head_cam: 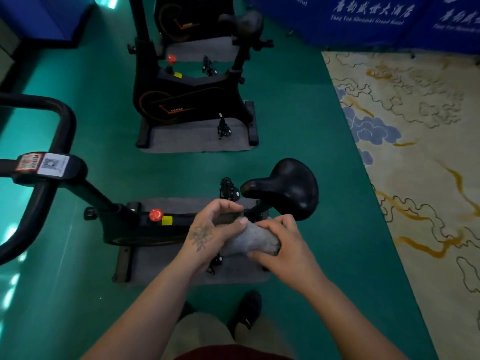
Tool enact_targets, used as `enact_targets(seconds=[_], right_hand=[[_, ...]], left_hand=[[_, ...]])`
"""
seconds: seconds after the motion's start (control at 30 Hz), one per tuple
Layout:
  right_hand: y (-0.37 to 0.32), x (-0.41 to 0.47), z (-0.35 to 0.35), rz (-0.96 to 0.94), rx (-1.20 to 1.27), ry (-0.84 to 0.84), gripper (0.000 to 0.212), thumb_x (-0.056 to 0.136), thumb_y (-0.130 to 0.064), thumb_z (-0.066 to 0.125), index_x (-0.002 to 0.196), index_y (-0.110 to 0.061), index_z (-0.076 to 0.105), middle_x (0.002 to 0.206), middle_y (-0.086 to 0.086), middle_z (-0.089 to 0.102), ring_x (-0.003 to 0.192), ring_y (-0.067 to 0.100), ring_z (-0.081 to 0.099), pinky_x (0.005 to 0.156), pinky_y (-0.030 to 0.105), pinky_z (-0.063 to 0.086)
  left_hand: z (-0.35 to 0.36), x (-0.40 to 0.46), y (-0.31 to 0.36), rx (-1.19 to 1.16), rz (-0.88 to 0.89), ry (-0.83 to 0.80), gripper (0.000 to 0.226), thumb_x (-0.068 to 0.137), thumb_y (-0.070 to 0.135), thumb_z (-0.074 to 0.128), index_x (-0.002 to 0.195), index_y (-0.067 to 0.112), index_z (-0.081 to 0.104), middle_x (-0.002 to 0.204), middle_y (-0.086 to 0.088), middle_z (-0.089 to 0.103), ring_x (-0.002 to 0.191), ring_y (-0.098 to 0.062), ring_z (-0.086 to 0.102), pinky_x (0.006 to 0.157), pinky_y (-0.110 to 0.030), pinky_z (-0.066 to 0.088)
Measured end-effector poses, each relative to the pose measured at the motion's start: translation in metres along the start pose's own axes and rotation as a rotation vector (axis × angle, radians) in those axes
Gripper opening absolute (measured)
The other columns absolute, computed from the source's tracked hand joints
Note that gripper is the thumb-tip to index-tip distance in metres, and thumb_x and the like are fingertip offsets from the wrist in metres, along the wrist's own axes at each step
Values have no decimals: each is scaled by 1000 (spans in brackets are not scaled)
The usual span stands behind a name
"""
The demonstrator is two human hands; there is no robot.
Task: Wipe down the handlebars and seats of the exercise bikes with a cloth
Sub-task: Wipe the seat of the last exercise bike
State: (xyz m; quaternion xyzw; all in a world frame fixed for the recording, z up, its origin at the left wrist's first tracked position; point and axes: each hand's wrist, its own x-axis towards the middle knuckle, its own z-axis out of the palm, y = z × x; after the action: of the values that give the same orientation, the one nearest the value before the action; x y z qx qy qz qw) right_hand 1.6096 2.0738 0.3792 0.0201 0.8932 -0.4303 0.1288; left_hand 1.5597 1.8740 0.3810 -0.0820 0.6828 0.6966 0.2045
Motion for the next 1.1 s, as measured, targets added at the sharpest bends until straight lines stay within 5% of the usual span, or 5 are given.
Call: enact_targets(seconds=[0.17,0.27,0.63,0.93,1.1], right_hand=[[26,2,-22,0,38,34,37,75,-64,70,101,-37,73,106,-20,52,97,4,62,80,41,56],[33,3,-30,7,118,30,34,79,-63,73,99,-36,77,113,-20,57,108,3,62,89,32,53],[12,6,-31,100,325,109,15,91,-33,82,100,-35,70,92,-14,74,81,3,69,73,28,55],[33,35,-10,152,199,348,42,88,-39,81,118,-40,52,116,-17,59,107,-3,59,87,20,48],[41,83,2,66,41,365,38,91,-21,79,121,-27,57,124,-5,45,102,-3,48,85,18,41]], left_hand=[[17,-1,-4,246,21,-243,52,76,8,95,119,21,69,119,3,75,104,-23,71,89,-38,60],[22,2,-7,378,69,-245,35,81,29,90,111,30,74,107,6,77,101,-16,72,92,-40,58],[21,17,14,148,-39,-217,19,94,10,78,112,8,70,98,-3,78,87,-17,75,70,-29,60],[18,52,0,179,-141,-136,25,94,16,79,115,12,67,107,-7,80,90,-13,76,73,-24,61],[24,94,-25,178,-183,11,22,93,8,80,110,11,65,109,-16,73,98,-28,76,82,-39,66]])
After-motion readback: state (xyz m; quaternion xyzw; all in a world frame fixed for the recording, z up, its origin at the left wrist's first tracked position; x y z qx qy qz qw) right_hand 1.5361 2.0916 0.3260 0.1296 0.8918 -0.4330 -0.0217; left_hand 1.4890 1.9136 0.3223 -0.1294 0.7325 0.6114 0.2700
